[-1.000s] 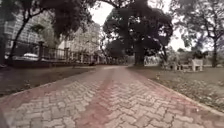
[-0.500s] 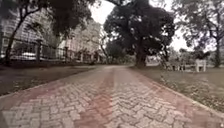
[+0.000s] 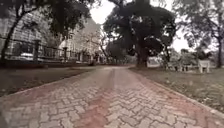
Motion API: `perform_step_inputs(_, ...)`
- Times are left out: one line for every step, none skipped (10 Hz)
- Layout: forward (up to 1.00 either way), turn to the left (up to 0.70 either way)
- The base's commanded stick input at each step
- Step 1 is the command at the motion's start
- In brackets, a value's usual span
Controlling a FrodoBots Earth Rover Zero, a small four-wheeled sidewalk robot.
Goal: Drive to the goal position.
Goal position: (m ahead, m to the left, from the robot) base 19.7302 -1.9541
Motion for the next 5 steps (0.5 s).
perform_step_inputs(0.7,0.0)
perform_step_inputs(0.7,0.0)
perform_step_inputs(0.7,0.0)
perform_step_inputs(0.7,0.0)
perform_step_inputs(0.7,0.0)
